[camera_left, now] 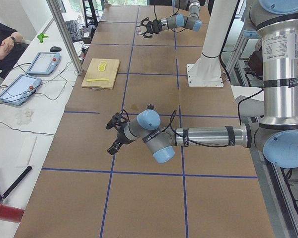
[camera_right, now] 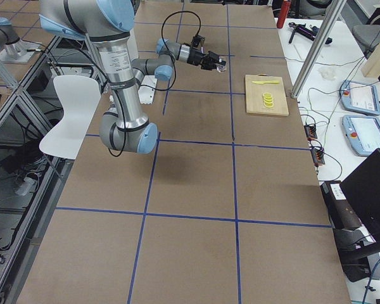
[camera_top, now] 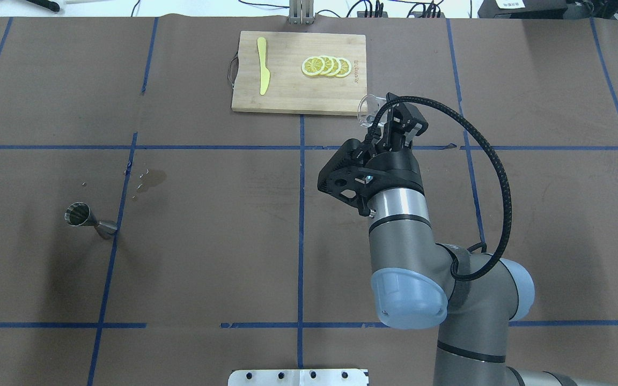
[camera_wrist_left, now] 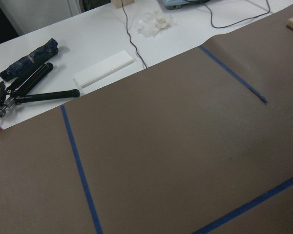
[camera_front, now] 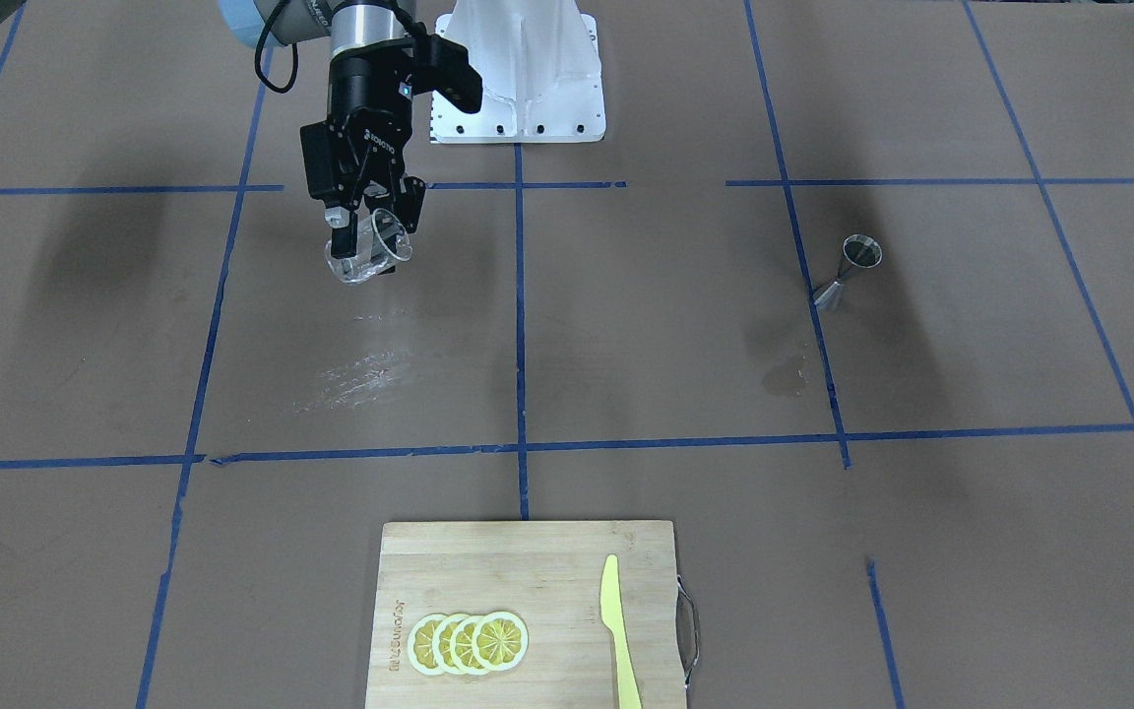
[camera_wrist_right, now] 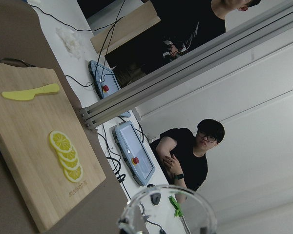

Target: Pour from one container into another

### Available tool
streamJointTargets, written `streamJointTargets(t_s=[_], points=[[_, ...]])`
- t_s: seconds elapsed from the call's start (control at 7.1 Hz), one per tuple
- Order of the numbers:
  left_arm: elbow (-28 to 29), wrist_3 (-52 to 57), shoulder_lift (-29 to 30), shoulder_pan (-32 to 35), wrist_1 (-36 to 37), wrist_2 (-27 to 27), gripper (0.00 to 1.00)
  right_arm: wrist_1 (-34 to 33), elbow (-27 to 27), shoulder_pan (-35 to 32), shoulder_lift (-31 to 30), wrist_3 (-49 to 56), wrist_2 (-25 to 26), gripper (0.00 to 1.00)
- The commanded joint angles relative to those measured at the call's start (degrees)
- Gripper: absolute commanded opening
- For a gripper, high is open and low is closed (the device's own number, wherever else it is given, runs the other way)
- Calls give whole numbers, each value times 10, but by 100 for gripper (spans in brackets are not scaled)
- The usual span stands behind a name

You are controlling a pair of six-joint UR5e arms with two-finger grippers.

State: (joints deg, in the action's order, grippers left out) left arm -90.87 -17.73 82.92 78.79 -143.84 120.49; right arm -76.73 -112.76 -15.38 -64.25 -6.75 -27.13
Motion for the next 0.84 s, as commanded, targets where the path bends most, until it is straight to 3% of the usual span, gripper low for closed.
streamJointTargets(t_s=[0.0,0.28,0.42,0.56,0.7], points=[[-2,7,10,25,166,43,100,0,0,0,0,0,0,0],[-11,90,15,53,326,63,100,0,0,0,0,0,0,0],[-10,117,60,91,450,69,100,1,0,0,0,0,0,0],[-12,129,76,139,512,110,100,1,-1,0,0,0,1,0],[-12,198,69,184,506,123,100,1,-1,0,0,0,1,0]])
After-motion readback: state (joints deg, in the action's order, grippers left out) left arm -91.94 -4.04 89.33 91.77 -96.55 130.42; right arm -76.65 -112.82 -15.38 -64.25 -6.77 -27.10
